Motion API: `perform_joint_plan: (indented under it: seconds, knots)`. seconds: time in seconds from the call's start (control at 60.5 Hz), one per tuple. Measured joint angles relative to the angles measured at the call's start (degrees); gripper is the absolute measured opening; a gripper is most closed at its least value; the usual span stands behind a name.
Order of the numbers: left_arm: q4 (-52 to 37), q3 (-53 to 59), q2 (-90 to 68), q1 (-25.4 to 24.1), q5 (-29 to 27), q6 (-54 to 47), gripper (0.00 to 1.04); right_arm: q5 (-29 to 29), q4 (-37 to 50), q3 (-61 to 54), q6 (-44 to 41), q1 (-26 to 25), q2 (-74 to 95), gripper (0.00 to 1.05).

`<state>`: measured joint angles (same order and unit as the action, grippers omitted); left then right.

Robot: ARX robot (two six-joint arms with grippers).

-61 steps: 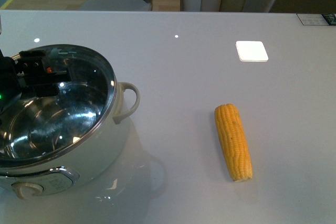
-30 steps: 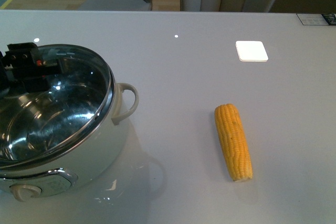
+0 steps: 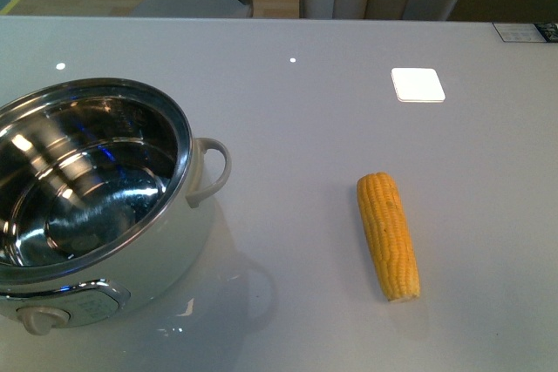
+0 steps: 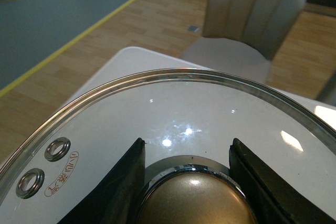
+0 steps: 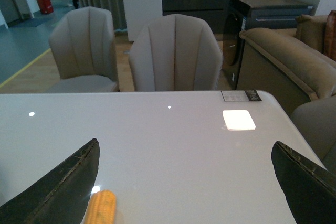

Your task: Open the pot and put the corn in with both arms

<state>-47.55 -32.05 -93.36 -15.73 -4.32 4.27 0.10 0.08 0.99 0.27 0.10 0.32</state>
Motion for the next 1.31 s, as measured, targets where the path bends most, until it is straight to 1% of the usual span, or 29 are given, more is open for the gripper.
perform_joint_plan:
  seconds: [0.066, 0.215, 0.347, 0.463, 0.611, 0.793, 1.09, 1.305]
  knots:
    - [-0.46, -1.05, -1.51, -4.94, 2.05, -0.17, 0.42, 0.02, 0.0, 0.0, -0.02, 0.0, -0.02, 0.96]
    - [-2.56, -3.61, -6.75, -13.75, 4.57, -0.17, 0.42, 0.02, 0.0, -0.02, -0.02, 0.0, 0.0, 0.96]
    - [-6.12, -5.2, -13.05, -18.75, 4.76, -0.63, 0.42, 0.02, 0.0, 0.0, -0.02, 0.0, 0.0, 0.96]
    - [-8.94, -6.05, -18.99, -21.33, 5.09, -0.72, 0.42, 0.02, 0.0, 0.0, 0.0, 0.0, 0.0, 0.96]
    - [-15.1, -7.32, -27.52, -22.82, 5.68, -0.63, 0.42, 0.02, 0.0, -0.02, -0.02, 0.0, 0.0, 0.96]
    - [-20.52, -10.27, -36.52, -23.02, 6.4, -0.98, 0.42, 0.02, 0.0, -0.02, -0.02, 0.0, 0.0, 0.96]
    - [-23.87, -16.5, -48.0, -21.73, 7.93, -3.45, 0.42, 0.02, 0.0, 0.0, 0.0, 0.0, 0.0, 0.96]
    - [-25.33, -17.9, -51.17, -20.33, 8.61, -4.11, 0.42, 0.0, 0.0, -0.02, 0.0, 0.0, -0.02, 0.96]
